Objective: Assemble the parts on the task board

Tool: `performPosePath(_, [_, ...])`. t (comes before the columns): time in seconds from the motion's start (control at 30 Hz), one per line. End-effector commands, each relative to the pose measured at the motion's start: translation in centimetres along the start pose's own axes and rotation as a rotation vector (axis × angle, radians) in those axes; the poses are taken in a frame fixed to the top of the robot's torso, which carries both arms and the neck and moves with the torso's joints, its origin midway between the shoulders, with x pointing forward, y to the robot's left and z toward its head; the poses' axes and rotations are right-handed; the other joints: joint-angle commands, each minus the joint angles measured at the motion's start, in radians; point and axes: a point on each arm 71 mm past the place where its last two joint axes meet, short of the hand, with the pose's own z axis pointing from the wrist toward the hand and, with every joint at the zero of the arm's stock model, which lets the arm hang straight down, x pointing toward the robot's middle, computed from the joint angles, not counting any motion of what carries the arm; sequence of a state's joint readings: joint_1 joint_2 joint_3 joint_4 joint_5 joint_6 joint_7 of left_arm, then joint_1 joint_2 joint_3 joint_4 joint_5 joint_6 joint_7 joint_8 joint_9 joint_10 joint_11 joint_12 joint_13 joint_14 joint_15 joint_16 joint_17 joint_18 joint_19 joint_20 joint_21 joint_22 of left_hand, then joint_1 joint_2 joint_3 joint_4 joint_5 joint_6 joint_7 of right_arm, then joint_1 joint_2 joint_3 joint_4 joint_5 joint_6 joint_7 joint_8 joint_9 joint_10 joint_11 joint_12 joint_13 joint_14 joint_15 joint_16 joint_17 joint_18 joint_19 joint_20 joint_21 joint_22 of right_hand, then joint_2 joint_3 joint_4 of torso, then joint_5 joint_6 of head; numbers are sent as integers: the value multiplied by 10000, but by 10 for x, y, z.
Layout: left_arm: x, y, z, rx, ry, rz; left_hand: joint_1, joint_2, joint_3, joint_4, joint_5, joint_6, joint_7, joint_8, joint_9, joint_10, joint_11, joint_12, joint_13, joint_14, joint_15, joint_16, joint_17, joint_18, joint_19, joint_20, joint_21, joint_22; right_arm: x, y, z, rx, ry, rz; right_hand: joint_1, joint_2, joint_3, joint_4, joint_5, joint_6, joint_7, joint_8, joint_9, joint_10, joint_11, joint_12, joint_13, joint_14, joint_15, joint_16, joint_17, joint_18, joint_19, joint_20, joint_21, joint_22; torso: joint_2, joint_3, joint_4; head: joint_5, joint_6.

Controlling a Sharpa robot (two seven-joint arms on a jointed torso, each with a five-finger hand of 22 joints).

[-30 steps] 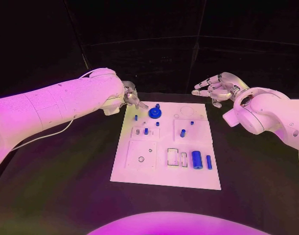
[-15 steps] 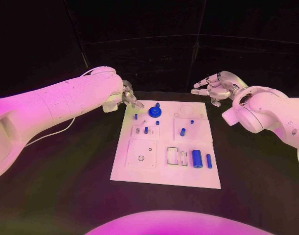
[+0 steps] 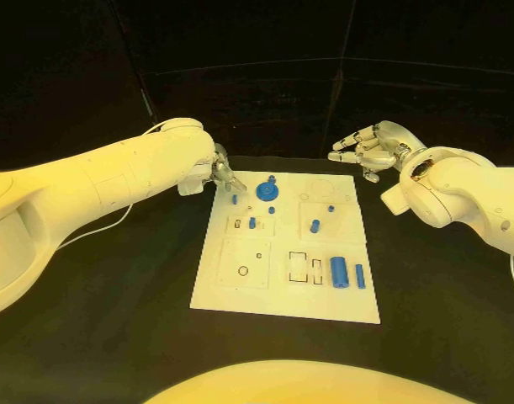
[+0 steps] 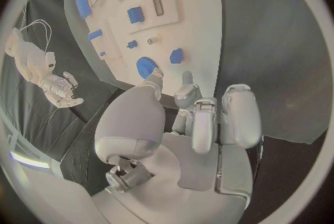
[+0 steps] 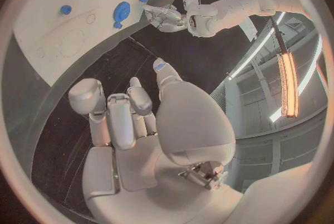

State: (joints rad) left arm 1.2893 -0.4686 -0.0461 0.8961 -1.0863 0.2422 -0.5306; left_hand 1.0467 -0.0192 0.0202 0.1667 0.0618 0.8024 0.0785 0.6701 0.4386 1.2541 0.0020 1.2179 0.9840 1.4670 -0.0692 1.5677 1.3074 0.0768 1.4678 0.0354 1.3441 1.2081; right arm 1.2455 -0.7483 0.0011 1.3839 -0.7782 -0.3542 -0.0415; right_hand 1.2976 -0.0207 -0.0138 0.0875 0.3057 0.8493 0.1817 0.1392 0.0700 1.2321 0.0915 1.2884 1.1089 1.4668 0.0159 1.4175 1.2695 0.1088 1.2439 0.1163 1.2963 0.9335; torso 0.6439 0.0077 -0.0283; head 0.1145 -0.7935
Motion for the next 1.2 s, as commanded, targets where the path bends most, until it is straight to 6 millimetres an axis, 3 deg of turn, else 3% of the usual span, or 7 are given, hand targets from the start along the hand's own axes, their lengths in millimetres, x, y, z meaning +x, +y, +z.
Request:
performPosePath(0.03, [3,0,0,-50,390,269,133,30,-83,-3,-28,108,-1,-48,-22,-26,10,-4,-9,1038,47,31,2634,-70,3,57,27,29,0,2,0,-109,66,-29,-52,70,-65,18,-6,-64,-25,40,-15,-67,-4,-52,-8,393,-54,-49,-8,131,-58,9,-49,-14,-1,2,7,-3,-6])
performPosePath(0.93, [12,-3,3,-8,907,462,656,465,-146,-214,-16,353,-39,-113,-161,-10,-24,36,18,1038,21,31,2634,-73,-2,38,43,72,1,3,1,-115,97,-27,-52,70,-65,18,-6,-64,-25,40,-15,-67,-4,-52,-8,393,-54,-49,-8,131,-58,9,-49,-14,-4,5,5,-1,-43])
performPosePath(1.1, [12,-3,3,65,869,252,850,651,-63,-317,-12,397,-46,-128,-195,-4,-32,44,24,1038,14,31,2634,-73,-4,31,46,81,1,3,1,-121,97,-44,-52,70,-65,18,-6,-64,-25,40,-15,-67,-4,-52,-8,393,-54,-49,-8,131,-58,9,-49,-14,-2,1,12,-7,-55])
performPosePath(1.2, [12,-4,3,127,829,73,1090,900,84,-451,-10,428,-62,-137,-223,-5,-48,41,16,1038,2,31,2634,-70,-8,22,40,77,1,3,1,-131,100,-75,-52,70,-65,18,-6,-64,-25,40,-15,-67,-4,-52,-8,393,-54,-49,-8,131,-58,9,-49,-14,1,4,8,-2,-69])
